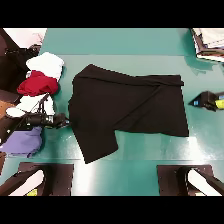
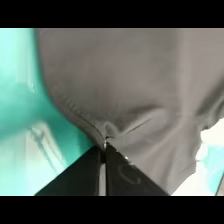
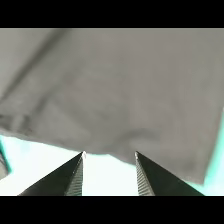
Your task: Fold the shirts.
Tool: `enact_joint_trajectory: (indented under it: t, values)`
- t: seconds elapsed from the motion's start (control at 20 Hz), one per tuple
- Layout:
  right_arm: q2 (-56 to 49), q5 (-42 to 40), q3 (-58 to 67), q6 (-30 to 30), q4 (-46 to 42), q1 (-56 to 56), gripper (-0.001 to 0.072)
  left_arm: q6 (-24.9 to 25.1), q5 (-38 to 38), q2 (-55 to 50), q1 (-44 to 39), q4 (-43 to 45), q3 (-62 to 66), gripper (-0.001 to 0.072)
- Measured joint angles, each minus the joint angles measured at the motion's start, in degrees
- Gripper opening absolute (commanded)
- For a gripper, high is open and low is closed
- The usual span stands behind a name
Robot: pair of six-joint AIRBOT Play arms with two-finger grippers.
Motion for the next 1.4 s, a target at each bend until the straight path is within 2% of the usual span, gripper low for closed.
enact_joint_trajectory:
  t: [0.05, 0.15, 0.35, 0.55, 0.6, 0.65, 0.75, 0.95, 1.1, 1.4]
  values:
    - [0.46, 0.28, -3.06, 0.09, -0.87, -2.84, 0.0527, 0.26, -0.76, 0.02, 0.0, -0.04, 1.46, 0.0022]
    - [0.81, 0.31, -9.29, 0.22, -2.32, -8.83, 0.0521, 0.61, -1.64, 0.02, 0.0, -0.37, 3.78, 0.0022]
    - [-0.9, -2.23, -19.26, -1.27, -2.73, -18.05, 0.0451, 0.98, -2.64, 0.02, 0.0, -0.42, 5.99, 0.0022]
    - [-4.39, -6.75, -23.63, -3.06, -0.57, -19.63, 0.0442, 1.03, -2.91, 0.0, 0.0, -0.48, 6.58, 0.0023]
    - [-5.49, -7.72, -23.89, -3.28, -0.28, -18.8, 0.034, 1.03, -2.95, 0.02, 0.0, -0.48, 6.64, 0.0022]
    - [-6.49, -8.28, -23.89, -3.54, -0.02, -17.64, 0.0159, 1.05, -2.97, 0.0, 0.0, -0.48, 6.69, 0.0022]
    - [-8.0, -9.2, -23.17, -3.74, 0.11, -15.02, 0.0015, 1.07, -3.17, 0.02, 0.0, -0.48, 6.75, 0.0021]
    - [-7.41, -9.99, -19.23, -4.07, 0.15, -10.38, 0.0014, 0.98, -3.87, 0.02, 0.0, -0.42, 9.25, 0.002]
    - [-3.1, -9.88, -12.5, -2.93, 0.52, -7.58, 0.0014, 0.13, -6.21, 0.04, 0.02, -0.35, 17.31, 0.002]
    - [7.93, -13.99, 14.21, 1.6, 0.83, -2.34, 0.0014, -2.91, -12.41, 0.07, 0.02, -0.39, 53.64, 0.0022]
